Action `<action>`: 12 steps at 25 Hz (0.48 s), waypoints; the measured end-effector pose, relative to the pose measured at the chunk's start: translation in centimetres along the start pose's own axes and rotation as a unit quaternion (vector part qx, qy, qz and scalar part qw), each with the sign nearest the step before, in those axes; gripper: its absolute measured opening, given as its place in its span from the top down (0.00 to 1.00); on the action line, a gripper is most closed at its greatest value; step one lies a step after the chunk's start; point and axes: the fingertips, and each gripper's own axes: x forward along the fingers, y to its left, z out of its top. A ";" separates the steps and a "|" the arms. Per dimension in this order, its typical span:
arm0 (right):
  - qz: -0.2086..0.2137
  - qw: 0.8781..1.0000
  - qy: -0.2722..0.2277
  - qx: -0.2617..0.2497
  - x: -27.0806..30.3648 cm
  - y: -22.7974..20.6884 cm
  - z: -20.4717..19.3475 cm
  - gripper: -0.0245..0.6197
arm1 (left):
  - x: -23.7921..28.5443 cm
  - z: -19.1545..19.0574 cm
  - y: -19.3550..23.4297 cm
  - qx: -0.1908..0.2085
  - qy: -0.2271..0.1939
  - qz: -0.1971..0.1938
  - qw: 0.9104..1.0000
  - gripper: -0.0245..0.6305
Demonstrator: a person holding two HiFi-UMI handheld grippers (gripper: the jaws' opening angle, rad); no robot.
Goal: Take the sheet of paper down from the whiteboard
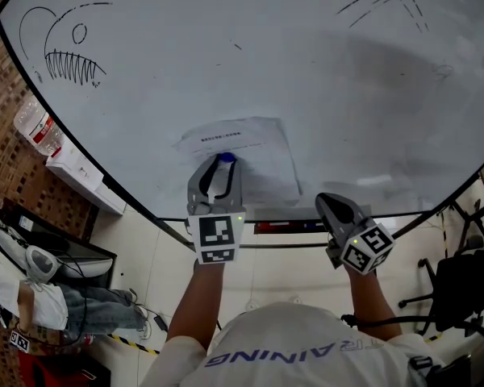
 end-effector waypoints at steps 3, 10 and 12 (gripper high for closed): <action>0.007 1.000 0.007 -0.006 0.6 0.0 -0.3 0.95 | 0.0 0.1 0.1 -0.008 -0.005 -0.004 1.000 0.76; 0.006 0.992 0.073 -0.103 3.2 -0.1 -2.0 0.89 | 0.0 0.0 0.2 -0.027 -0.006 -0.017 0.999 0.77; 0.007 0.987 0.105 -0.121 4.2 -0.2 -3.1 0.82 | 0.0 0.0 0.2 -0.029 -0.006 -0.018 0.999 0.77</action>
